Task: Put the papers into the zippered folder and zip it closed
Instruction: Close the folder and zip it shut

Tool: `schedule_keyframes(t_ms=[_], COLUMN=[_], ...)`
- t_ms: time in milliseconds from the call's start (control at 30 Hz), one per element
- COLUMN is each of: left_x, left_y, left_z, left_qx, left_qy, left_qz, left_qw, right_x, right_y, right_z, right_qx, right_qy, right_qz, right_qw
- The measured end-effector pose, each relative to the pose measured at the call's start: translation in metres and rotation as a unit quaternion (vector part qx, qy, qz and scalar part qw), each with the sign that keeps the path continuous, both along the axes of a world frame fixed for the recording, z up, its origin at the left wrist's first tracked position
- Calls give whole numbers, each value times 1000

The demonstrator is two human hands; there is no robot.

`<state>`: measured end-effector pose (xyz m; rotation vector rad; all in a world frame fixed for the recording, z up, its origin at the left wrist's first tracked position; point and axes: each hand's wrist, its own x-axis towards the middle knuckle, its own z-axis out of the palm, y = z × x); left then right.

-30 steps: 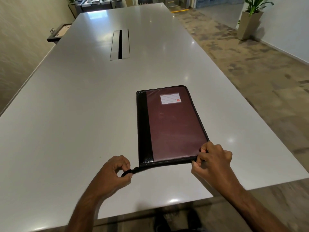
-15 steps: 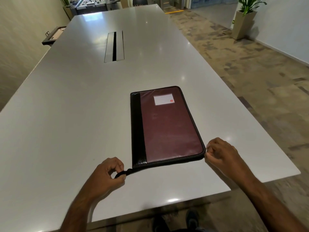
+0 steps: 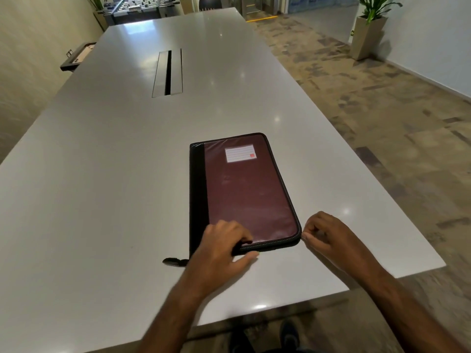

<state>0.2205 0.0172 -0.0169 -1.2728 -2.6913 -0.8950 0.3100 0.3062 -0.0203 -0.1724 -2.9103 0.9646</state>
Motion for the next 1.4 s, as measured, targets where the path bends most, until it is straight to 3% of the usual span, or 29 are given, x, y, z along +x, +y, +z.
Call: schedule_keyframes(t_ms=[233,667,1400], left_x=[13,-2,-6], left_y=[75,84,90], left_z=[-12,-4,-16], left_qx=[-28,-32,34], left_qy=[42,87,40], left_qz=[-21,-102,-67], left_qw=[998,990,996], right_x=[0,-8,-77], right_y=[3,18,33], right_z=[-6,-24,-9], right_qx=[9,1,20], right_qy=[8,51,80], right_qz=[2,10,25], right_qw=[1000,999,996])
